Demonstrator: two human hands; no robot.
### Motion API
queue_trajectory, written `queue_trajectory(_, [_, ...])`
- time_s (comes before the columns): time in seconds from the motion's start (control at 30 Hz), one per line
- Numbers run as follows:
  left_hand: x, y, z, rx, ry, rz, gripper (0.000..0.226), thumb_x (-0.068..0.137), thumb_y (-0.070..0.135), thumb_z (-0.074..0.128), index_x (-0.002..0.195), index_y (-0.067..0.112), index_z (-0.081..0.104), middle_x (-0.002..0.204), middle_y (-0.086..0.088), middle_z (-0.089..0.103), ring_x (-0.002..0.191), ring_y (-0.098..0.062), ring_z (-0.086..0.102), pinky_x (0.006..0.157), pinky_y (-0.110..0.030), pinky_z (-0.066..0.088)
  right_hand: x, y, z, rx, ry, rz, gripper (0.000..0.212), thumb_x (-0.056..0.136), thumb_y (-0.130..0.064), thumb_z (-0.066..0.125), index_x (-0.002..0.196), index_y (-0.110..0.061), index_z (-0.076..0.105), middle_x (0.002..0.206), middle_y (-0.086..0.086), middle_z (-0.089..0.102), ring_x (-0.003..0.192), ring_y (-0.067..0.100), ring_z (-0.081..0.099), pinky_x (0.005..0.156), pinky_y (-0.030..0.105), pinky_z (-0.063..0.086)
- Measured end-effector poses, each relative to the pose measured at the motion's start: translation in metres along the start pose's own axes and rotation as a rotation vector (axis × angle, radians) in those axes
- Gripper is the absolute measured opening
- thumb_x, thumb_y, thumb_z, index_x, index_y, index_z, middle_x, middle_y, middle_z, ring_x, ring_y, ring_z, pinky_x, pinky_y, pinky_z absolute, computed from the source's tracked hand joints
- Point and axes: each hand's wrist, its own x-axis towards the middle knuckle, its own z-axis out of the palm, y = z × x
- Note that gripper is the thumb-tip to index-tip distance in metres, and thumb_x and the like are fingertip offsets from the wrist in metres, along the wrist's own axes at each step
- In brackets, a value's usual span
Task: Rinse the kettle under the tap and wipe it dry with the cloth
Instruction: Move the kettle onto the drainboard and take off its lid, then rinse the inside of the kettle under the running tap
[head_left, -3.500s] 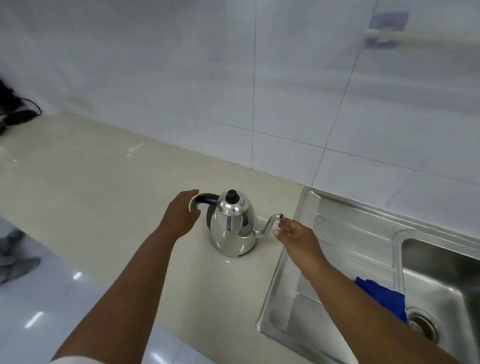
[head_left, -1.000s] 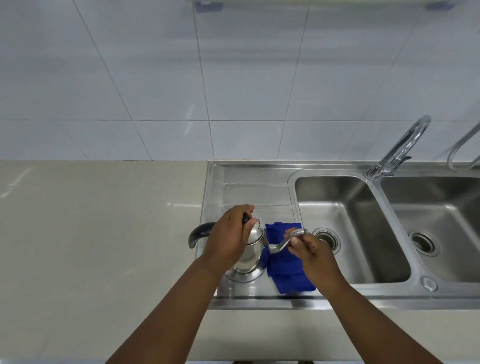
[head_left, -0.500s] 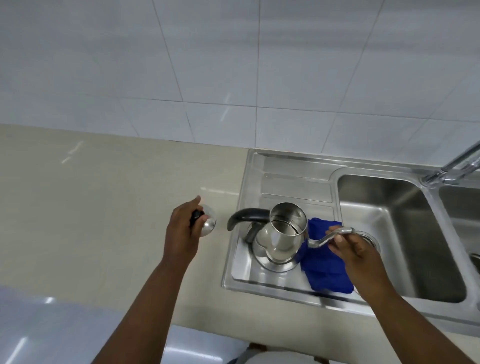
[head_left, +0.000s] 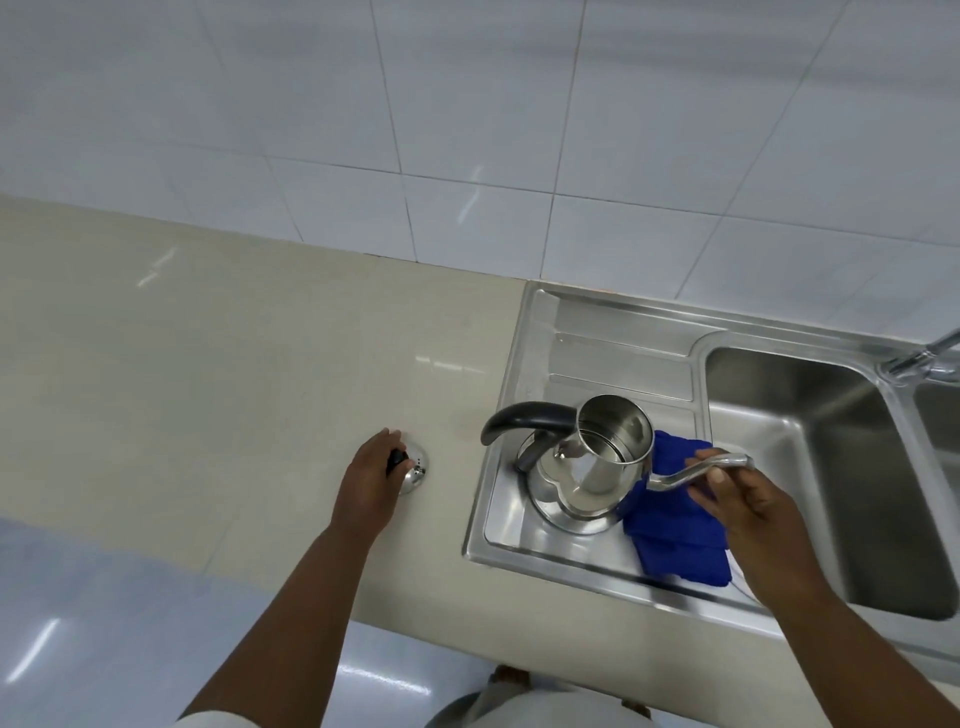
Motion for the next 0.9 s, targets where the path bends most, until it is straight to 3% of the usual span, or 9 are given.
queue_trajectory(0.2, [0.002,0.006,-0.002,0.024,0.003,0.022,0.050,0.085,0.021,0.069,0.131,0.009,0.053,0.140,-0.008,0.052,0.137,-0.022,0.040,0.107,-0.028,0.030,-0.002,0.000,-0.002,0.026,0.028,0.006,0.060,0.065,-0.075,0.072,0.105,-0.031,0.076,0.113,-0.007,0.075,0.111,0.015,0.070,0.097,0.033,0.055])
queue_trajectory(0.33, [0.004,0.033,-0.009,0.010,0.111,0.130,0.054,0.085,0.024,0.070,0.134,0.010,0.050,0.141,-0.005,0.051,0.135,-0.020,0.041,0.106,-0.028,0.031,-0.001,0.002,-0.001,-0.014,0.014,0.031,0.024,0.095,-0.029,0.060,0.114,-0.019,0.071,0.117,0.001,0.073,0.116,0.022,0.068,0.100,0.043,0.053])
queue_trajectory(0.4, [0.004,0.058,-0.003,-0.043,0.088,0.235,0.057,0.085,0.023,0.069,0.137,0.011,0.048,0.141,-0.002,0.050,0.133,-0.016,0.042,0.108,-0.030,0.033,-0.003,0.002,0.000,-0.007,0.023,0.031,0.031,0.093,-0.041,0.063,0.113,-0.019,0.071,0.117,0.001,0.073,0.116,0.023,0.068,0.098,0.038,0.055])
queue_trajectory(0.47, [0.005,0.087,0.006,-0.127,-0.042,0.280,0.059,0.086,0.023,0.069,0.139,0.014,0.046,0.140,0.003,0.049,0.129,-0.009,0.043,0.108,-0.028,0.034,-0.003,0.002,0.000,0.002,0.042,0.019,0.062,0.076,-0.067,0.068,0.114,-0.018,0.072,0.116,-0.002,0.074,0.114,0.019,0.069,0.097,0.036,0.057])
queue_trajectory(0.5, [0.006,0.099,0.011,-0.146,-0.117,0.295,0.058,0.086,0.024,0.069,0.138,0.017,0.046,0.138,0.005,0.052,0.126,-0.007,0.046,0.106,-0.027,0.035,-0.003,0.003,-0.001,0.001,0.041,0.014,0.063,0.076,-0.068,0.068,0.114,-0.017,0.072,0.116,-0.003,0.074,0.114,0.019,0.069,0.097,0.038,0.057])
queue_trajectory(0.57, [0.011,0.120,0.017,-0.147,-0.218,0.309,0.050,0.085,0.024,0.070,0.132,0.022,0.051,0.127,0.007,0.061,0.114,-0.002,0.055,0.100,-0.022,0.042,-0.003,0.004,-0.001,0.006,0.028,0.021,0.039,0.089,-0.051,0.064,0.113,-0.021,0.072,0.117,-0.003,0.074,0.114,0.018,0.069,0.100,0.044,0.056])
queue_trajectory(0.7, [0.016,0.145,0.017,-0.182,-0.237,0.277,0.034,0.087,0.014,0.067,0.117,0.027,0.058,0.105,0.008,0.067,0.093,0.012,0.058,0.081,-0.002,0.039,-0.001,0.002,-0.001,0.050,0.006,0.044,0.017,0.095,-0.038,0.061,0.106,-0.032,0.074,0.117,-0.001,0.073,0.115,0.019,0.068,0.101,0.045,0.054])
queue_trajectory(0.77, [0.013,0.152,0.016,-0.171,-0.234,0.276,0.034,0.087,0.011,0.066,0.114,0.029,0.058,0.102,0.007,0.067,0.091,0.010,0.058,0.078,0.000,0.037,0.001,0.000,-0.002,0.065,0.001,0.048,0.021,0.100,-0.018,0.056,0.105,-0.030,0.073,0.119,0.003,0.073,0.115,0.021,0.068,0.102,0.047,0.053])
queue_trajectory(0.9, [0.002,0.172,0.011,-0.167,-0.205,0.264,0.039,0.087,0.012,0.066,0.101,0.046,0.052,0.092,0.014,0.066,0.086,0.009,0.058,0.074,-0.001,0.038,0.002,-0.010,-0.012,0.083,-0.002,0.048,0.026,0.101,-0.013,0.054,0.101,-0.032,0.073,0.121,0.002,0.072,0.115,0.021,0.068,0.101,0.045,0.054])
